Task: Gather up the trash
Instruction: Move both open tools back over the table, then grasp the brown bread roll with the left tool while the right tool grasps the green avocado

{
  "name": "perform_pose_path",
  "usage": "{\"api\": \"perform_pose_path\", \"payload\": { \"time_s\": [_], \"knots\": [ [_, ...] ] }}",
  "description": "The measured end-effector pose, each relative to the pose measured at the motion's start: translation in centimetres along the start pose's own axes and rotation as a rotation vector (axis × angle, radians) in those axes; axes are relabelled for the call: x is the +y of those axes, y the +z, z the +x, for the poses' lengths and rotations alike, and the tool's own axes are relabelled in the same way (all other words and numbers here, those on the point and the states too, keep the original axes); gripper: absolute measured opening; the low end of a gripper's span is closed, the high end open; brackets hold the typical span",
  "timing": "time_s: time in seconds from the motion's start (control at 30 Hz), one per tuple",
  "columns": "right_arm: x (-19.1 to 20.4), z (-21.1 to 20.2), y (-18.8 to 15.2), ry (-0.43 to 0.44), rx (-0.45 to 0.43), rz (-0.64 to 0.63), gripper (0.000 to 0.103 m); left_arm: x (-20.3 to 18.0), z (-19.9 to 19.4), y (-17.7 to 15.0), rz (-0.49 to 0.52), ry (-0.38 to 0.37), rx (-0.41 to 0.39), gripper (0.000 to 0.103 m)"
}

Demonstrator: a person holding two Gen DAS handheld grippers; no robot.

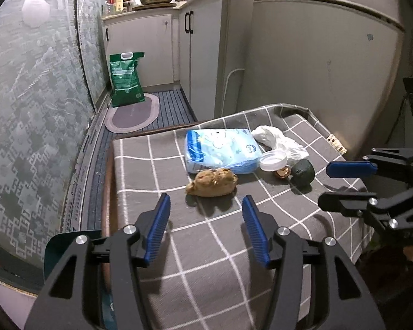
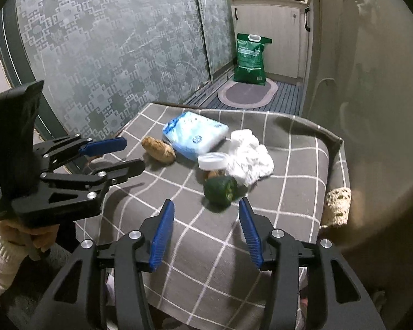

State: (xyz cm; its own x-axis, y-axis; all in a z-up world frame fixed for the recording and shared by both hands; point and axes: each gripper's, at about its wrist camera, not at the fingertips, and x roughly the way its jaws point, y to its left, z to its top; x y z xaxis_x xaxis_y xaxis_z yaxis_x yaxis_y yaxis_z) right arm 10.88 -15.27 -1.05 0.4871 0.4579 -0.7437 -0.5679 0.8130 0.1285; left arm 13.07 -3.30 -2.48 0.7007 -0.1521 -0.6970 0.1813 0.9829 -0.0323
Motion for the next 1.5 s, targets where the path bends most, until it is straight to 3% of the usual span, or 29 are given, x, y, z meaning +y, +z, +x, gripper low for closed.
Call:
{"api": "perform_pose_path", "payload": {
  "time_s": [0.4, 0.67, 0.7, 1.23, 1.5],
  "knots": [
    [0.6, 0.7, -0.2, -0.004, 0.017, -0.012, 0.052, -0.4, 1.9, 1.0, -0.029, 0.039, 0.005, 0.061],
    [0.7, 1.0, 0.0, -0.024, 0.014, -0.011, 0.045, -0.3, 3.1, 1.4, -0.048, 0.052, 0.022, 0.055],
    [0.7, 1.1, 0.0, -0.034, 0.009, -0.01, 0.043, -0.2, 3.2, 1.4, -0.048, 0.045, 0.025, 0.05],
    [0.5, 2.6, 0.7, -0.086, 0.01, -0.006, 0.042, 0.5, 2.1, 1.4, -0.057, 0.032, 0.015, 0.049],
    [0.6, 3.2, 1.3, -0.131, 0.014, -0.001, 0.028, 1.7, 0.7, 1.0, -0.071, 0.051, 0.003, 0.049]
  ]
}}
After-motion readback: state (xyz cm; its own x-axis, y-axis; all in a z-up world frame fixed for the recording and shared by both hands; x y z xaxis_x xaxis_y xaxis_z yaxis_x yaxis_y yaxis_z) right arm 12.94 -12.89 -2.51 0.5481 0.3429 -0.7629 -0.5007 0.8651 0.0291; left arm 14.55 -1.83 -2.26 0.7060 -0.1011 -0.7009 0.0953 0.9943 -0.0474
